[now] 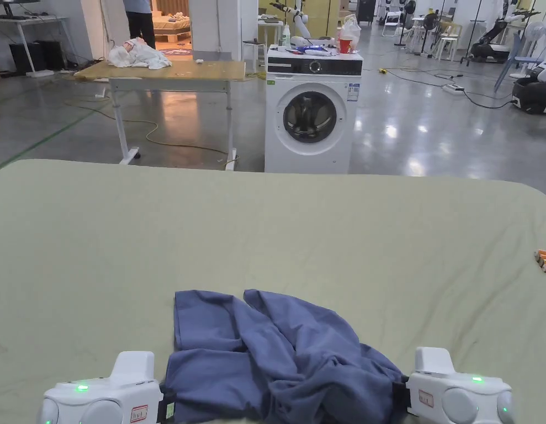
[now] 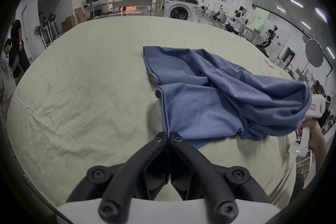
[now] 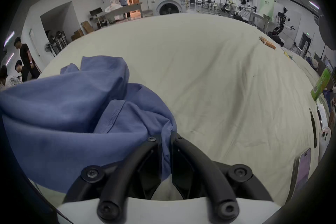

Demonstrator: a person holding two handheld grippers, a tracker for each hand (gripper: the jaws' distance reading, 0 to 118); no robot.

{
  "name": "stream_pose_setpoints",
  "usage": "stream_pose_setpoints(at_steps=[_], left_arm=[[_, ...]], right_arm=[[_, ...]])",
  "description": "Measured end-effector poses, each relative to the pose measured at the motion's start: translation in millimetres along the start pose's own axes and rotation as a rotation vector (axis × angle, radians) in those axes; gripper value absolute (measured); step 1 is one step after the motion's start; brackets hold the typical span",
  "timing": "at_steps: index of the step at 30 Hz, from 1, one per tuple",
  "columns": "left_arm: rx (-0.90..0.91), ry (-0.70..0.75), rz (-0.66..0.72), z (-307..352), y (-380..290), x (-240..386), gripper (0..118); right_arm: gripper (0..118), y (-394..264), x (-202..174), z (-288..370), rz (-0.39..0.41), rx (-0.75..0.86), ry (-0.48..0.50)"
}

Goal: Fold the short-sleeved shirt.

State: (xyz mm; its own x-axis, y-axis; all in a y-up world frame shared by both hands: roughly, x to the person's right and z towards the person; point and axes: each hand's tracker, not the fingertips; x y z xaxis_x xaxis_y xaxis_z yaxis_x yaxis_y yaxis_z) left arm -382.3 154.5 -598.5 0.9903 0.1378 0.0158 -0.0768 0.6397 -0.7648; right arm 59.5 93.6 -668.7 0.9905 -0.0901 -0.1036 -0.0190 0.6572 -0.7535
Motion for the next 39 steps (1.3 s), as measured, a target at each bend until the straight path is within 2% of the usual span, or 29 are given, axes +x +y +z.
stream_pose_setpoints(at_steps=[1,3,6,18,21,28,34,39], left_arm=[[0.01,-0.003,0.0,3,1,0,0],[0.032,-0.005,-0.007,8,5,0,0],[0.105,-0.004,-0.019,23,17,0,0],[0.434,0.061,-0.092,135,123,-18,0],[0.487,0.061,-0.089,161,152,-23,0],[0.586,0.087,-0.115,211,222,-25,0],[0.644,0.115,-0.102,239,273,-32,0],[0.651,0.146,-0.137,238,300,-33,0]], right_arm=[[6,0,-3,3,0.015,0.011,-0.041],[6,2,-2,8,0.029,0.016,-0.036],[6,11,-1,31,0.042,0.122,-0.055],[6,109,15,151,0.105,0.437,-0.171],[6,134,18,175,0.097,0.481,-0.181],[6,197,5,231,0.13,0.581,-0.212],[6,246,2,259,0.103,0.634,-0.243],[6,272,-7,265,0.151,0.667,-0.27]])
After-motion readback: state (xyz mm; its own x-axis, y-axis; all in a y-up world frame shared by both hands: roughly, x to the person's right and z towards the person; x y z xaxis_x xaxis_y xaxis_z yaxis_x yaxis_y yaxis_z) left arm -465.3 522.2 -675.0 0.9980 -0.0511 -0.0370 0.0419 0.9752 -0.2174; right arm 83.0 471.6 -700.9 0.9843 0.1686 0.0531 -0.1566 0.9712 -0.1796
